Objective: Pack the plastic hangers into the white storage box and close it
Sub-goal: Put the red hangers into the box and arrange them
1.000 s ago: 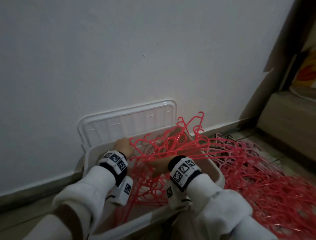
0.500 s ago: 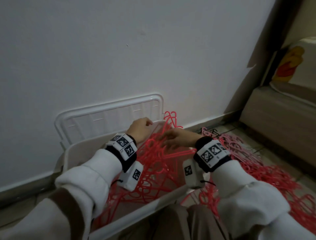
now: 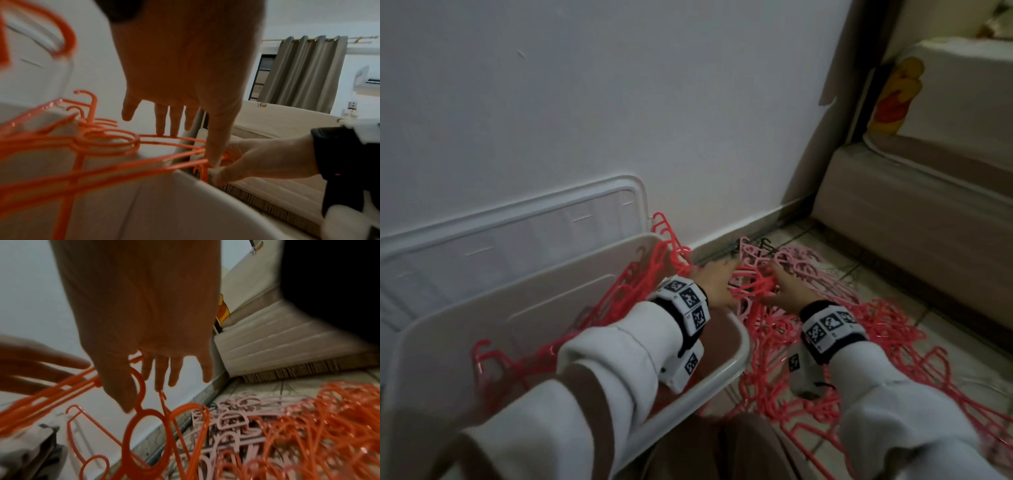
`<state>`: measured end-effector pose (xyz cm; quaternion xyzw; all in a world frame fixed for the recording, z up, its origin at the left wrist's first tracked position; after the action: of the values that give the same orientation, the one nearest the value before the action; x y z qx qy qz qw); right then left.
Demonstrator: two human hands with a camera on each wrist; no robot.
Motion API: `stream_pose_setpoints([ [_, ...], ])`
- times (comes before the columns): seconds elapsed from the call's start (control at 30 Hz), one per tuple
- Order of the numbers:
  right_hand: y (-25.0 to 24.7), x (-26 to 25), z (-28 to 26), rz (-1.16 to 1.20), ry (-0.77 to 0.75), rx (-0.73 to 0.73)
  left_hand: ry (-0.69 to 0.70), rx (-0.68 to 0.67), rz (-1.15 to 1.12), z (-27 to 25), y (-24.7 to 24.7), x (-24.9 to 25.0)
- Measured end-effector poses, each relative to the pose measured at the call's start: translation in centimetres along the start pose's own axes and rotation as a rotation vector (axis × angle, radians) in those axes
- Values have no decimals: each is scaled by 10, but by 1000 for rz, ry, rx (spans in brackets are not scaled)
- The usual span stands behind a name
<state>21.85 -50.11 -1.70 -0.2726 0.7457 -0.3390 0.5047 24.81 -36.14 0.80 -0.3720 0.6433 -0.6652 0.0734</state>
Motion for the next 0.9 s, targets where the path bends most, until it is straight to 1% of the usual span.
stream_pose_setpoints([
  [0.07, 5, 5, 3, 118, -23, 21, -26, -32, 57, 6, 9, -5],
  [0.17, 8, 9, 7, 213, -19, 75, -54, -14, 119, 4, 9, -4],
  [0.27, 2, 3, 4, 178, -55, 197, -21, 36, 75, 0, 9, -1],
  [0.33, -3, -3, -1, 126, -110, 234, 5, 74, -14, -3, 7, -1],
  [0.47, -11, -5, -8, 129, -180, 289, 68, 118, -94, -14, -1, 5],
  [0.53, -14, -7, -15, 129, -215, 303, 89, 107, -118, -19, -3, 9],
  [0.6, -15, -9, -21, 120, -248, 318, 110, 96, -129, -24, -4, 12],
  [0.7, -17, -15, -30, 83, -277, 340, 142, 122, -97, -31, -8, 17],
  [0.77, -20, -16, -35, 52, -276, 346, 138, 97, -76, -35, -5, 19],
  [0.87, -27, -12, -40, 104, -260, 366, 125, -28, 64, -39, 10, 21],
  [0.9, -29, -11, -41, 110, -258, 375, 120, -32, 88, -39, 14, 22],
])
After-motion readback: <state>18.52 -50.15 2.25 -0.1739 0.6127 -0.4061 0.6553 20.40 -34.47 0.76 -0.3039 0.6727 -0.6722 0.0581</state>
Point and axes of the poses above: each hand's wrist, its own z-axis towards the middle knuckle, its own y-axis out of the palm, x = y × z, the point moved 5 cm from there along z, towards the middle knuckle, and after that the axes turned 14 degrees about y, right-handed, at the moved point
